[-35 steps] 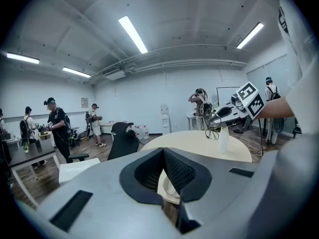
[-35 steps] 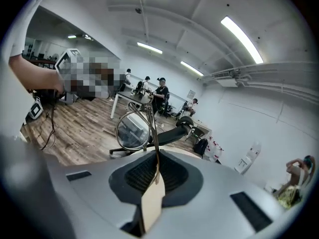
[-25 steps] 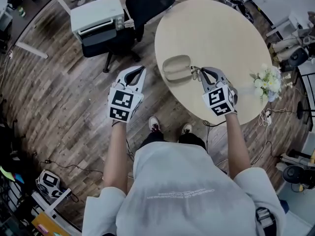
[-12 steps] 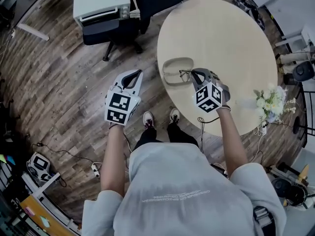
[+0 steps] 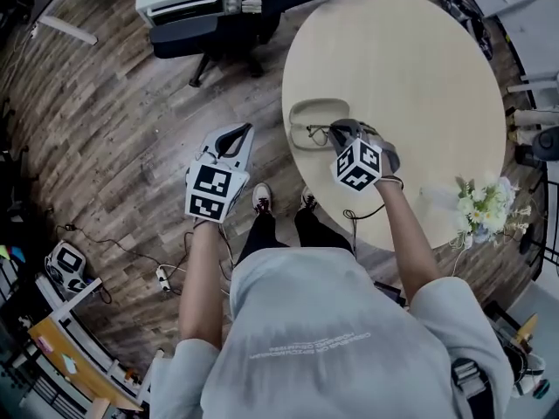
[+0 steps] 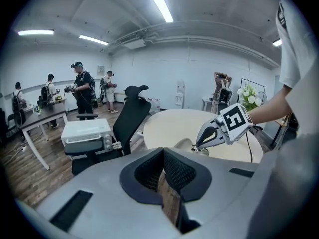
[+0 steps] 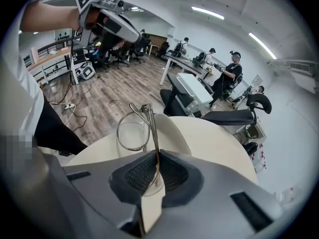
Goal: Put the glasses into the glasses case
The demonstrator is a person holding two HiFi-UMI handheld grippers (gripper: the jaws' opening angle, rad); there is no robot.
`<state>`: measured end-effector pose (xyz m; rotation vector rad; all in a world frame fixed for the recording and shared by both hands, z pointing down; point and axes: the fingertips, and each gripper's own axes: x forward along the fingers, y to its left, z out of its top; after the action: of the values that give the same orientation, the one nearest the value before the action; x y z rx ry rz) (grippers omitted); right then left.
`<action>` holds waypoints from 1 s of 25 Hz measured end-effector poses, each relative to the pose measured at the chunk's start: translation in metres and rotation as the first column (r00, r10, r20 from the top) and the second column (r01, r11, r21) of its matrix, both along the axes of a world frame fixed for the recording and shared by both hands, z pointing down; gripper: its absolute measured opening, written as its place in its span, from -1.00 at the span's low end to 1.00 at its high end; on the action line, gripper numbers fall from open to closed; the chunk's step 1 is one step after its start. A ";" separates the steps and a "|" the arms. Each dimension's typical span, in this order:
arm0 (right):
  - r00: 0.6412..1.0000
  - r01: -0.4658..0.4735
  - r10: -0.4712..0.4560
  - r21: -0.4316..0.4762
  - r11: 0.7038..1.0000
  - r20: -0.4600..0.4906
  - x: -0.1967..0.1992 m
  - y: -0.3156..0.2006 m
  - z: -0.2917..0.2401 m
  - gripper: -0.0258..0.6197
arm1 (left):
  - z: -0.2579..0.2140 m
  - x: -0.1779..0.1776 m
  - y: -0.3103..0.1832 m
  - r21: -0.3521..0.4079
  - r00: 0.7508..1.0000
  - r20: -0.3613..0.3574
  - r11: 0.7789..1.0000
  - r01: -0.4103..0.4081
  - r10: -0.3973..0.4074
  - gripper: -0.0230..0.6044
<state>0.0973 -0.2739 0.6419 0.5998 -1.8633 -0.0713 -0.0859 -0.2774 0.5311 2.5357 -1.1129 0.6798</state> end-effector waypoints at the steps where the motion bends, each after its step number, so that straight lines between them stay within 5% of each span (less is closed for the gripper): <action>1: 1.000 0.004 -0.004 -0.009 1.000 0.004 0.000 0.001 0.004 -0.87 | 0.002 0.002 0.002 -0.004 1.000 0.004 1.000 0.001 -0.001 -0.89; 7: 0.999 0.026 -0.026 -0.038 0.999 0.022 -0.005 0.006 0.019 -0.86 | 0.010 0.005 0.012 -0.025 0.999 0.015 0.999 0.028 -0.028 -0.89; 14: 0.991 0.119 -0.122 -0.064 0.991 -0.055 -0.010 0.017 0.033 -0.86 | 0.013 0.000 0.021 -0.035 0.998 0.020 0.998 0.058 -0.057 -0.89; 25: 0.979 0.146 -0.154 -0.065 0.987 -0.136 -0.008 0.023 0.053 -0.86 | 0.014 0.001 0.030 -0.038 0.998 0.017 0.998 0.059 -0.058 -0.89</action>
<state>0.0896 -0.2512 0.6949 0.4052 -1.7644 -0.1578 -0.0846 -0.2473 0.5448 2.4595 -1.1633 0.7005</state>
